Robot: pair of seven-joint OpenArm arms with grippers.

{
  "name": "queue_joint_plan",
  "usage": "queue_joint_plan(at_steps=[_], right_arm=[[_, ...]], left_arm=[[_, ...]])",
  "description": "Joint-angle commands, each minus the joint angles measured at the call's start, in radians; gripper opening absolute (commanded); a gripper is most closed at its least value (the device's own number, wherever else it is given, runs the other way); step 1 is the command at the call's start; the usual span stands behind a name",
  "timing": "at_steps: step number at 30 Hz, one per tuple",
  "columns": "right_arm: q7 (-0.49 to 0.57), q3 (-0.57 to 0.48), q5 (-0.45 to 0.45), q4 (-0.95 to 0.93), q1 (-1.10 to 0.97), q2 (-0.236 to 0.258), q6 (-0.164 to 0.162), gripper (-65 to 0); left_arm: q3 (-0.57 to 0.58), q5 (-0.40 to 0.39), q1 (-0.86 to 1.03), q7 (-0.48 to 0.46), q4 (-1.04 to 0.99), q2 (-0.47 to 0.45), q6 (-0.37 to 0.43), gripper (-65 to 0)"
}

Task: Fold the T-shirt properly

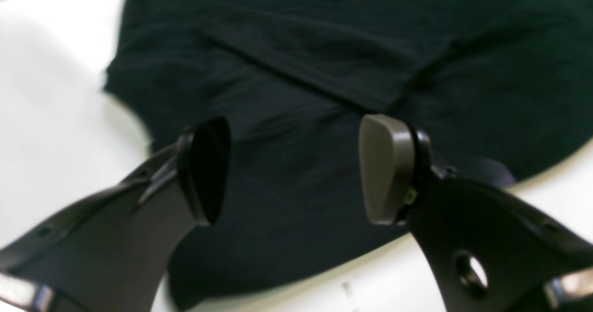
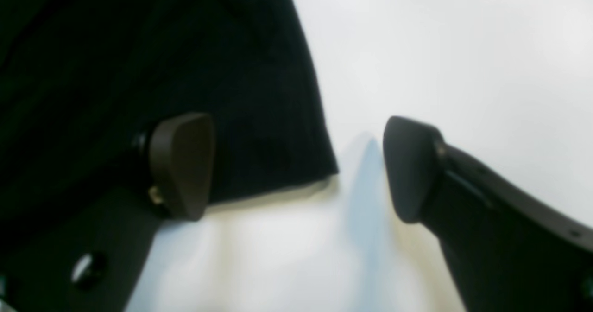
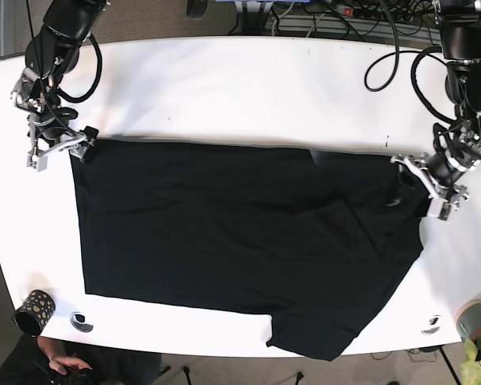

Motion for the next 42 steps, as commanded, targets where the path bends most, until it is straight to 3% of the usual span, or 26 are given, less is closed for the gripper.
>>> queue_joint_plan(at_steps=[1,6,12,18,32,42], right_arm=[[0.017,0.001,0.004,0.018,0.014,0.004,0.005,-19.3],[0.03,-0.001,0.007,-0.036,0.014,-0.011,0.008,-41.2],[0.058,-0.002,0.007,-0.054,0.011,-0.018,0.009,-47.4],[0.058,-0.002,0.007,-0.054,0.009,-0.019,0.009,-65.0],[0.06,-0.002,0.007,-0.056,0.009,-0.019,0.009,-65.0],[0.063,-0.002,0.007,-0.051,0.009,-0.041,0.009,-65.0]], left_arm=[[-0.02,-0.015,-0.018,-0.026,0.008,-0.017,0.002,-25.3],[-0.026,-0.015,-0.019,-0.026,-0.012,-0.017,0.002,-25.3],[-0.026,-0.015,-0.021,-0.026,-0.08,-0.017,0.104,-25.3],[-0.029,-0.016,-0.023,-0.029,-0.109,-0.017,0.126,-25.3],[-0.087,-0.015,-0.044,-0.033,-0.262,-0.021,0.127,-26.0],[0.003,-0.013,-0.092,-0.033,-0.39,-0.02,0.126,-26.0]])
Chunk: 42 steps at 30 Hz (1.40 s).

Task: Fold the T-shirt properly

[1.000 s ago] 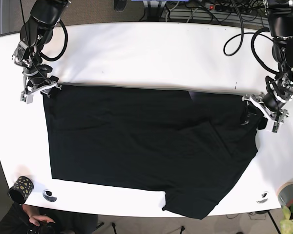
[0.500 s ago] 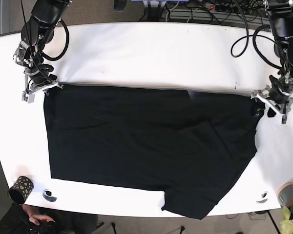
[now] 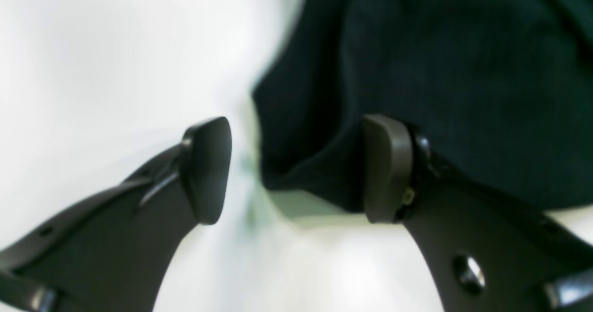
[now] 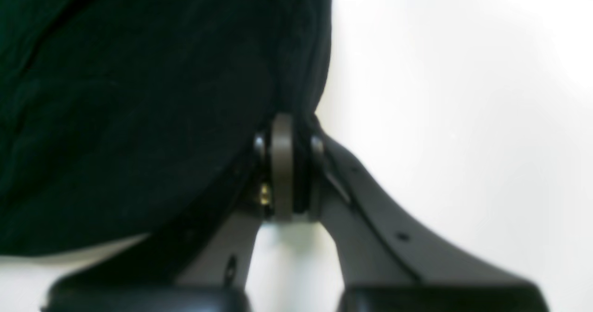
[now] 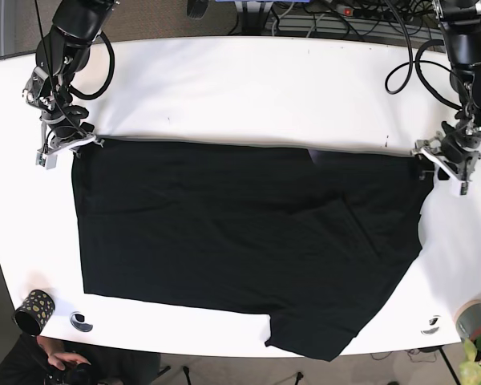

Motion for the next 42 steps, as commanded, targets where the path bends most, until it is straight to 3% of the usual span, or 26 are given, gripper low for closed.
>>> queue_joint_plan(at_steps=[1,4,6,10,16,23,34,42], right_arm=[[-0.026,0.0,-0.008,0.008,0.004,0.003,0.001,-65.0],[-0.026,0.0,-0.012,0.008,0.004,0.001,0.001,-65.0],[-0.026,0.0,-0.012,0.008,0.004,-0.001,0.001,-65.0],[-0.026,0.0,-0.012,0.008,0.004,-0.001,0.001,-65.0],[-0.026,0.0,-0.012,0.01,0.006,0.006,0.001,-65.0],[-0.032,0.0,-0.006,0.013,-0.028,0.036,0.001,-65.0],[-0.084,0.003,-0.006,0.244,-0.215,0.033,0.001,-65.0],[-0.11,0.002,-0.005,0.39,-0.363,0.029,0.004,-65.0]], left_arm=[[0.013,0.011,-0.046,0.002,-0.029,-0.018,-0.003,-26.1],[0.018,0.068,-0.055,-0.027,-0.053,-0.014,-0.006,-29.7],[0.018,0.097,-0.057,-0.036,-0.063,0.005,-0.006,-38.6],[0.018,0.146,-0.052,-0.035,-0.055,0.032,-0.008,-65.0],[0.016,0.16,-0.017,-0.002,-0.021,0.032,-0.043,-65.0],[-0.027,0.16,0.119,0.136,0.203,0.035,-0.068,-65.0],[-0.16,0.165,0.385,0.289,0.536,0.054,-0.071,-65.0],[-0.231,0.166,0.535,0.307,0.659,0.052,-0.097,-65.0]])
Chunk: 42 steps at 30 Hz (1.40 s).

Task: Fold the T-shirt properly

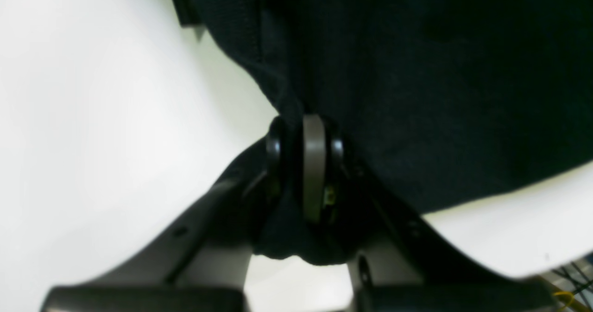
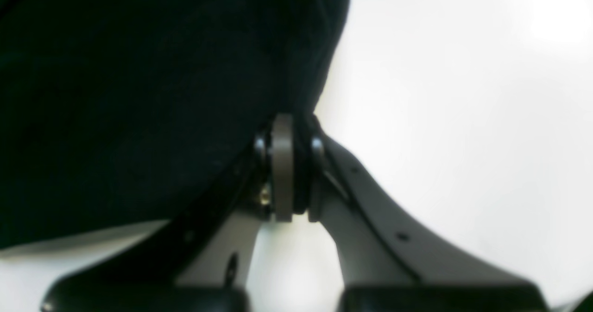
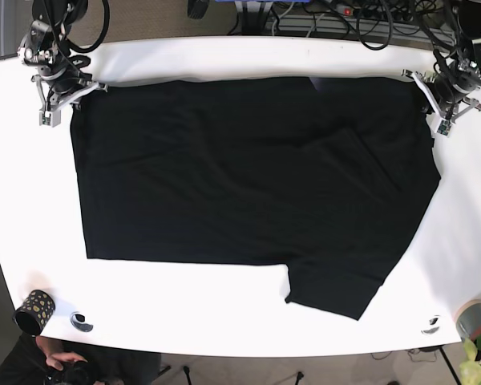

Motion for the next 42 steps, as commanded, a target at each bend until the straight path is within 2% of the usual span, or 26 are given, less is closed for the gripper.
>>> queue_joint_plan(at_steps=[1,6,12,18,19,20,21,23,27,29,33,39,42], right_arm=[[0.012,0.005,0.004,0.049,-0.031,0.018,0.005,-65.0],[-0.022,0.005,0.004,0.123,-0.12,0.016,0.048,-65.0],[-0.028,0.005,0.004,0.164,-0.188,0.004,0.048,-65.0],[-0.028,0.005,0.001,0.18,-0.215,-0.017,0.066,-65.0],[-0.028,0.005,-0.001,0.176,-0.215,-0.017,0.066,-65.0],[-0.028,0.005,-0.004,0.175,-0.215,-0.019,0.065,-65.0],[-0.028,0.005,-0.004,0.173,-0.215,-0.019,0.063,-63.6],[-0.026,0.005,-0.004,0.173,-0.215,-0.019,0.063,-53.1],[-0.023,0.008,-0.001,0.175,-0.215,-0.019,0.063,-35.7],[-0.023,0.008,0.002,0.181,-0.214,-0.019,0.063,-30.0],[-0.022,0.019,0.002,0.218,-0.217,-0.019,0.063,-21.9],[-0.022,0.091,-0.002,0.245,-0.186,-0.048,0.062,-17.3],[-0.022,0.125,-0.005,0.239,-0.151,-0.043,0.065,-14.6]], left_arm=[[-0.025,-0.005,0.025,-0.009,0.032,-0.02,-0.019,-65.0],[-0.071,-0.005,0.071,-0.009,0.041,-0.023,-0.043,-65.0],[-0.111,-0.004,0.119,-0.009,0.056,-0.023,-0.086,-65.0],[-0.111,-0.004,0.15,-0.009,0.075,-0.023,-0.089,-65.0],[-0.111,-0.004,0.15,-0.009,0.076,-0.021,-0.089,-64.6],[-0.111,-0.004,0.15,-0.009,0.079,-0.021,-0.089,-61.5],[-0.111,-0.004,0.15,-0.009,0.079,-0.02,-0.089,-58.5],[-0.111,-0.005,0.147,-0.009,0.081,-0.02,-0.089,-46.1],[-0.129,-0.007,0.143,-0.009,0.09,-0.018,-0.089,-27.5],[-0.143,-0.008,0.143,-0.009,0.115,-0.018,-0.089,-24.4],[-0.151,-0.013,0.142,-0.009,0.185,-0.018,-0.091,-23.7],[-0.152,-0.015,0.107,-0.009,0.231,-0.018,-0.091,-23.6],[-0.146,-0.015,0.082,-0.009,0.234,-0.018,-0.091,-23.6]])
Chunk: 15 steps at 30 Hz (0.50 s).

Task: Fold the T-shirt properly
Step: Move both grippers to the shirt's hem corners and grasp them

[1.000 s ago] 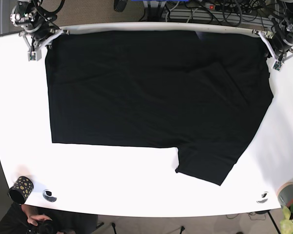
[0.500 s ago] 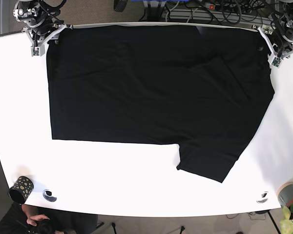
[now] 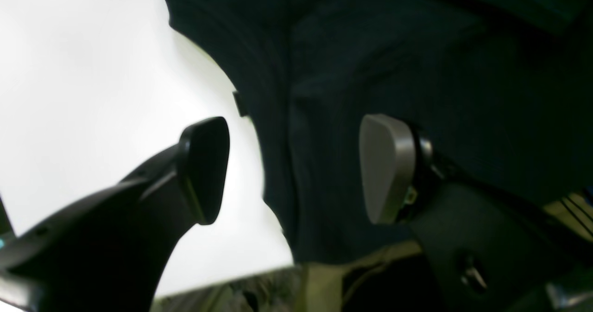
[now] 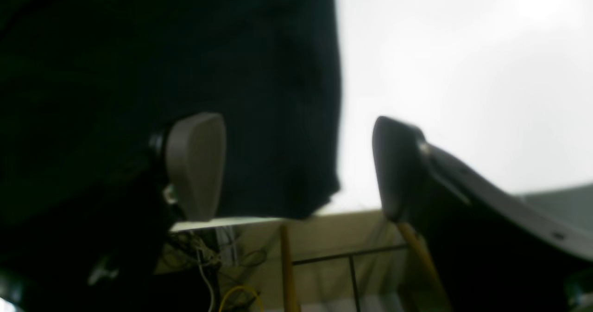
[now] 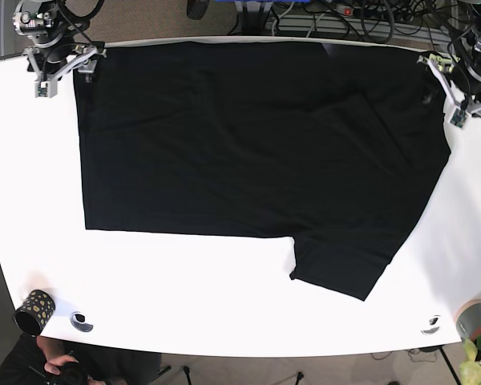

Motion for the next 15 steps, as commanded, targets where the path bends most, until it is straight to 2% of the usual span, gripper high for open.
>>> queue_joint_plan(at_steps=[1,4,8,15], right_arm=[[0.028,0.019,0.01,0.013,0.025,0.031,0.004,-13.3],[0.026,0.019,0.01,0.012,0.07,0.055,0.006,-10.6],[0.023,0.001,0.01,-0.016,0.143,0.06,0.006,-10.1],[0.022,-0.101,0.01,-0.156,0.317,0.13,0.001,-10.3]], left_arm=[[-0.006,-0.01,-0.02,-0.02,0.022,-0.018,-0.003,-23.6],[0.017,-0.008,-0.08,-0.02,0.021,-0.016,-0.003,-23.6],[0.046,-0.002,-0.135,-0.02,0.016,-0.015,0.005,-23.6],[0.089,0.001,-0.244,-0.02,0.015,0.007,0.005,-23.9]])
